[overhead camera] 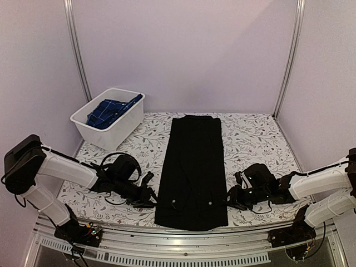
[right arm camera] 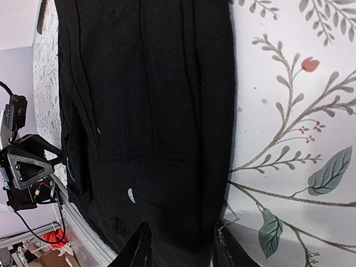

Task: Fold and stack the long sleeve shirts
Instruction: Pick up the rectangle-folded shirt from the center of the board.

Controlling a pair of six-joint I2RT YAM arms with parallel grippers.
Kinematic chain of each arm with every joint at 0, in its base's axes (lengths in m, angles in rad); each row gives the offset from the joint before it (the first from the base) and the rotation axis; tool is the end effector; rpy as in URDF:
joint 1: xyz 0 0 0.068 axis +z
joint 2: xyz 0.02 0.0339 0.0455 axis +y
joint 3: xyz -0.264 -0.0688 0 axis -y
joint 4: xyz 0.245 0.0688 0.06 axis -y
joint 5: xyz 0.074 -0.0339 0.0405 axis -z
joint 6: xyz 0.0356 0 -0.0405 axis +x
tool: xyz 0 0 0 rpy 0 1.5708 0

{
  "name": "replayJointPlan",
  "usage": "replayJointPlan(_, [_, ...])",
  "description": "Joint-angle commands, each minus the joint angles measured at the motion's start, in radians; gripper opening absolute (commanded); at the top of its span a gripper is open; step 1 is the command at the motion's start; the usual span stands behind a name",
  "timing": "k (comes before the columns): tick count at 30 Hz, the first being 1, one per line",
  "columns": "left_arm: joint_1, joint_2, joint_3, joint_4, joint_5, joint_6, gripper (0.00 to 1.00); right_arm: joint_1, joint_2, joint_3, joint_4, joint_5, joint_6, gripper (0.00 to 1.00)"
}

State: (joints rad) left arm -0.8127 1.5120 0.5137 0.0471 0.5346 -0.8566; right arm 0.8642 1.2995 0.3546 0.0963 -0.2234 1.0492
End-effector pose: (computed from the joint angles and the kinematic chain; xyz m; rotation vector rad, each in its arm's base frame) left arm 0.1576 -0.1928 0.1184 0.1883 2.8706 -1.2067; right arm 0.1325 0.1673 0.1229 0.1366 2.7202 1.0158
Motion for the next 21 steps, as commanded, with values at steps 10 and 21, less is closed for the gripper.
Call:
replayJointPlan(10, [-0.043,0.087,0.018,0.063,-0.012,-0.033,0.30,-0.004,0.004,-0.009,-0.004,-0.008,-0.013,0.36])
replayJointPlan(21, [-0.045,0.074,0.010,0.169,0.053,-0.089,0.05,-0.003,-0.003,0.034,0.004,-0.024,-0.011,0.21])
